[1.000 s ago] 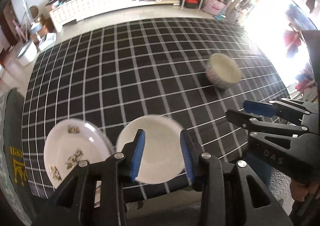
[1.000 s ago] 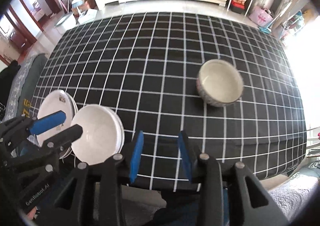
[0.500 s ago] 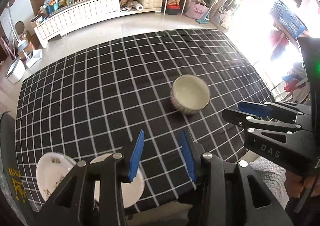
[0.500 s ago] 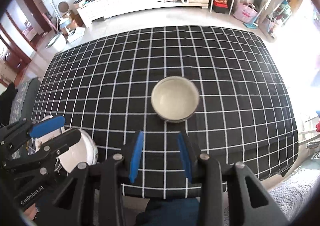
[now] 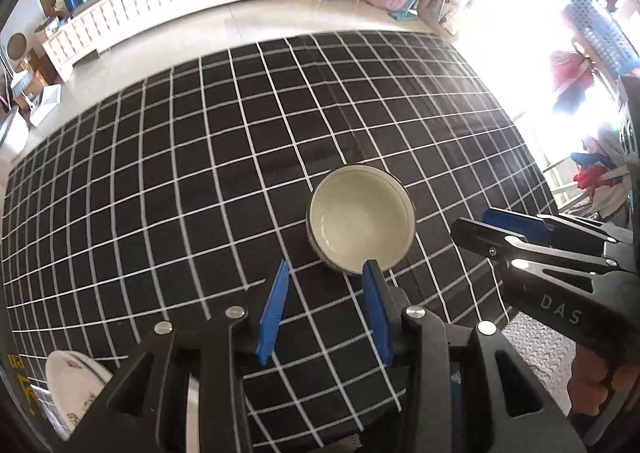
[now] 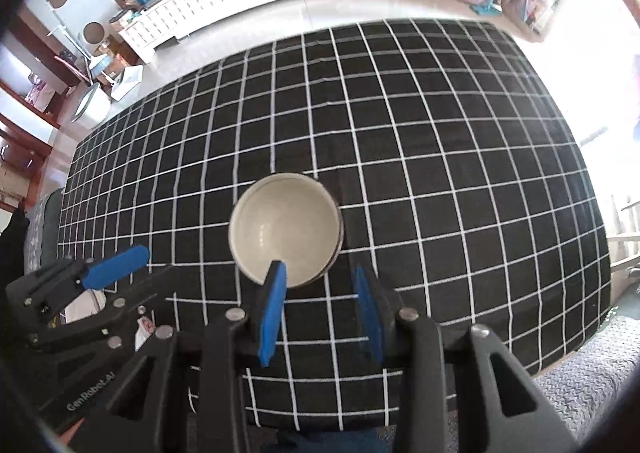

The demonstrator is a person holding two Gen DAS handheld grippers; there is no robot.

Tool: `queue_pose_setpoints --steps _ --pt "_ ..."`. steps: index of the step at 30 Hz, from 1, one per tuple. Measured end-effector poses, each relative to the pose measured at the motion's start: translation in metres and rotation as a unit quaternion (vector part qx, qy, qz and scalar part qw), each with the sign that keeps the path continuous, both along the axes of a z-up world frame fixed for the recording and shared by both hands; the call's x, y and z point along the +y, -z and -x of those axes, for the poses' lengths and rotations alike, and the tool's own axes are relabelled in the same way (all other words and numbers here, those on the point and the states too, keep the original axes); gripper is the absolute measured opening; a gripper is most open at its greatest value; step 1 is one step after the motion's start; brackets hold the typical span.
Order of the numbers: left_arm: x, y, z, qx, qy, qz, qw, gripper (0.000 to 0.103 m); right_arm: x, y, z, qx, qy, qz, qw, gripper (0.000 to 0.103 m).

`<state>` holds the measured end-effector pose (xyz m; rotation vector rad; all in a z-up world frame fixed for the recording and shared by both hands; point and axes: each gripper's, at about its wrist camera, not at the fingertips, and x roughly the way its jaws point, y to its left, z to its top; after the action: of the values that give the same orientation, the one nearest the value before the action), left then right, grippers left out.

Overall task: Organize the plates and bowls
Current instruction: 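Withdraw the left tool and move it to the floral-patterned bowl, then grip the floral-patterned bowl rim with the left tool and lift it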

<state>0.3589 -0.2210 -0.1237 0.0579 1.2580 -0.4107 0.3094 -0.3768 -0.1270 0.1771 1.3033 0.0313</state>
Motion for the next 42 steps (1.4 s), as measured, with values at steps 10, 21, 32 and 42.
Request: queue_pose_setpoints --steps 10,21,32,42 --pt "-0.019 0.051 -0.039 0.042 -0.011 -0.018 0.9989 0.036 -0.012 0.04 -0.033 0.032 -0.002 -0.004 0.999 0.041" --pt "-0.03 0.077 -0.046 0.048 -0.003 -0.032 0.9983 0.019 -0.019 0.059 -0.04 0.032 -0.019 -0.005 0.999 0.02" --pt "-0.049 0.088 -0.043 0.036 0.013 -0.058 0.9976 0.006 -0.018 0.064 -0.027 0.036 -0.012 -0.008 0.999 0.007" --pt "-0.073 0.098 -0.047 0.031 0.023 -0.074 0.9965 0.006 -0.012 0.065 -0.03 0.045 -0.011 0.013 0.999 0.007"
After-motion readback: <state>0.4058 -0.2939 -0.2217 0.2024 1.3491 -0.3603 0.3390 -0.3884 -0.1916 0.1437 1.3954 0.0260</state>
